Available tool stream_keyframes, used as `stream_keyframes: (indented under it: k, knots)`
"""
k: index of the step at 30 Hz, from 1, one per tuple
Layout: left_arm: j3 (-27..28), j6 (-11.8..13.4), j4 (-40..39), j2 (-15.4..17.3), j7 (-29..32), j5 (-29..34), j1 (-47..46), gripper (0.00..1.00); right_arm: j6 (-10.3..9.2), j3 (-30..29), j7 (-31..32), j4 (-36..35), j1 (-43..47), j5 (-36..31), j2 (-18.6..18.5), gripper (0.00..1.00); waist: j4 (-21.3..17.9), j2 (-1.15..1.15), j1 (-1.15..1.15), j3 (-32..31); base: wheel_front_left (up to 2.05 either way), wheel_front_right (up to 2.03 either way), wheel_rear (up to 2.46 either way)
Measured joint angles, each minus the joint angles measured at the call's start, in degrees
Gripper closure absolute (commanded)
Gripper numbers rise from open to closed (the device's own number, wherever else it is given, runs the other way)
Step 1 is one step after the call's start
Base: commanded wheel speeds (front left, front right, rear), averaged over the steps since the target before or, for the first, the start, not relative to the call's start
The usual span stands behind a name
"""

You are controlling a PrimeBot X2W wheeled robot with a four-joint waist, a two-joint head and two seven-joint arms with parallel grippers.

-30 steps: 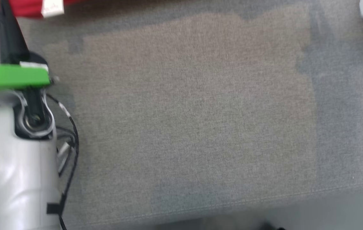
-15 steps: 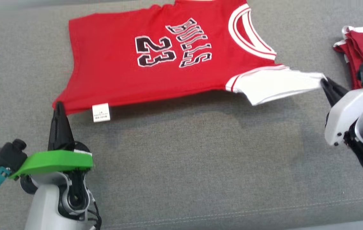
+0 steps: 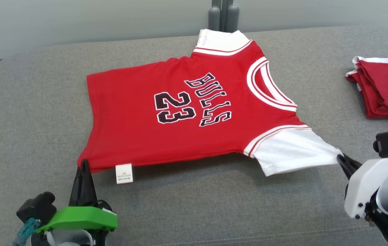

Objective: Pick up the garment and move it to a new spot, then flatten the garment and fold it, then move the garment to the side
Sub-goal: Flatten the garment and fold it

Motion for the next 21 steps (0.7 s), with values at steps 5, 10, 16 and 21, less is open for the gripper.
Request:
stream_keyframes:
  k: [5, 10, 16, 21]
  knots:
    - [-3.0, 1.76, -0.09, 3.12, 2.37, 4.81, 2.98, 1.0, 0.0, 0.37, 4.99, -4.02, 5.96, 1.57, -0.57, 1.0, -0.29, 0.0, 0.0, -1.23, 0.0, 0.0, 0.0]
    - [-4.79, 4.14, -1.27, 5.66, 5.06, 8.17, 5.37, 1.0, -0.01, 1.0, 9.25, -7.86, 11.48, 4.11, -1.09, 1.0, -0.81, 0.0, 0.0, -1.6, 0.0, 0.0, 0.0]
    - [-4.83, 6.75, -3.44, 8.2, 8.88, 9.5, 8.4, 1.0, -0.02, 2.48, 14.08, -11.78, 17.41, 7.17, -1.41, 1.0, -1.19, 0.0, 0.0, -1.52, 0.0, 0.0, 0.0]
    - [-5.04, 9.11, -6.57, 10.85, 12.54, 11.22, 11.43, 1.0, -0.02, 2.43, 16.23, -15.04, 20.93, 8.94, -1.26, 1.0, -1.28, 0.0, 0.0, -1.05, 0.0, 0.0, 0.0]
